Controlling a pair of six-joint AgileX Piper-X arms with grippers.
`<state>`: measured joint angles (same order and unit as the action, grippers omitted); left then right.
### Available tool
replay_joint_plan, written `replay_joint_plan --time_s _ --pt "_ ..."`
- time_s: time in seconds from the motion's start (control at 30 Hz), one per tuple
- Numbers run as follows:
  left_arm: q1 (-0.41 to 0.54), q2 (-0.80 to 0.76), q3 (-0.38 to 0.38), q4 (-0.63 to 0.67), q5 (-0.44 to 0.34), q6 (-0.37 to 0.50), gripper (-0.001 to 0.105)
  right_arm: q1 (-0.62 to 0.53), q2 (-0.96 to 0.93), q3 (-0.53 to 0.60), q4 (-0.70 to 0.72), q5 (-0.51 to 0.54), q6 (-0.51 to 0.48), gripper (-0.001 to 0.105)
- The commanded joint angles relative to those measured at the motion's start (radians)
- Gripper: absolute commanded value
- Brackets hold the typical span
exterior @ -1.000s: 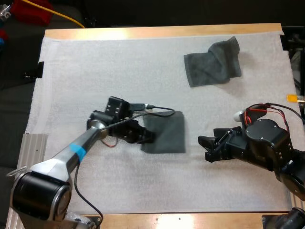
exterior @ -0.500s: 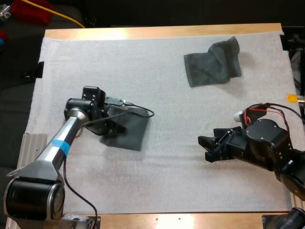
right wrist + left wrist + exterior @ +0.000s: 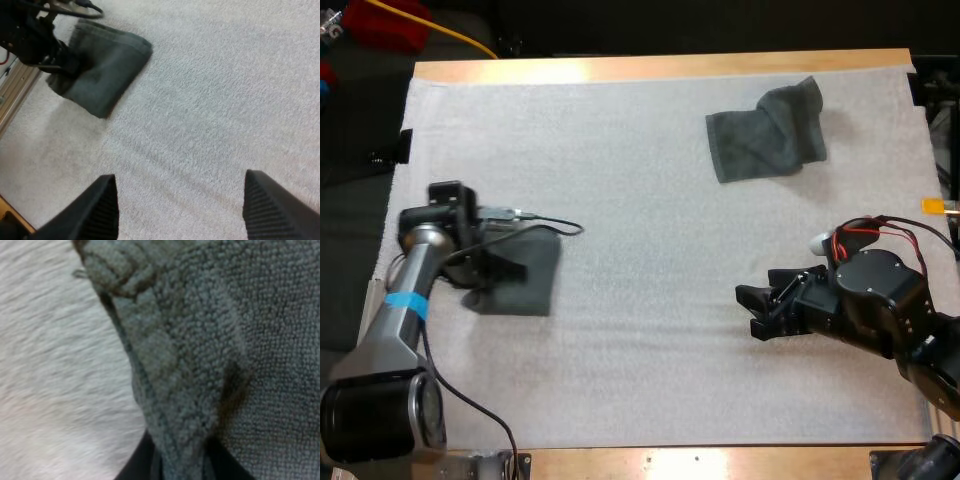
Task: Pick towel from pile, fold and stack
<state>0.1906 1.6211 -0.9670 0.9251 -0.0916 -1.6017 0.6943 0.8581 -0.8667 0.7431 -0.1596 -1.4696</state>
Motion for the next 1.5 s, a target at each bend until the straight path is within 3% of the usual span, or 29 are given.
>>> replay_joint_plan --time_s 0.0,0.13,0.33,0.5,0.57,0.8,0.97,1.07,1.47 --pt "0.028 -0.014 -0.005 0.011 -0.025 -0.016 0.007 -0.002 -0.008 -0.006 -0.006 -0.001 -0.015 0.054" --pt "0.083 -0.014 -0.005 0.006 0.001 -0.015 0.01 -0.002 -0.008 -0.006 -0.006 -0.001 -0.023 0.054" --pt "0.092 -0.014 -0.005 -0.02 0.028 -0.009 0.03 -0.002 -0.008 -0.006 -0.006 -0.001 -0.023 0.054" --pt "0.092 -0.014 -0.005 -0.021 0.029 -0.012 0.066 -0.002 -0.008 -0.006 -0.006 -0.001 -0.023 0.054" --pt "0.092 -0.019 -0.008 -0.011 0.03 -0.012 0.072 -0.002 -0.008 -0.006 -0.006 -0.001 -0.023 0.054" --pt "0.092 -0.134 -0.03 -0.007 0.061 -0.014 0.07 -0.002 -0.008 -0.006 -0.006 0.001 -0.027 0.054" --pt "0.089 -0.252 -0.033 -0.001 0.224 -0.014 0.07 -0.002 -0.008 -0.006 -0.006 0.001 -0.067 0.054" --pt "0.072 -0.323 -0.033 -0.001 0.265 -0.014 0.07 -0.002 -0.008 -0.006 -0.006 0.005 -0.097 0.054" --pt "-0.117 -0.545 -0.033 0.053 0.276 -0.023 0.07 -0.012 -0.008 -0.006 0.063 0.16 -0.083 0.054"
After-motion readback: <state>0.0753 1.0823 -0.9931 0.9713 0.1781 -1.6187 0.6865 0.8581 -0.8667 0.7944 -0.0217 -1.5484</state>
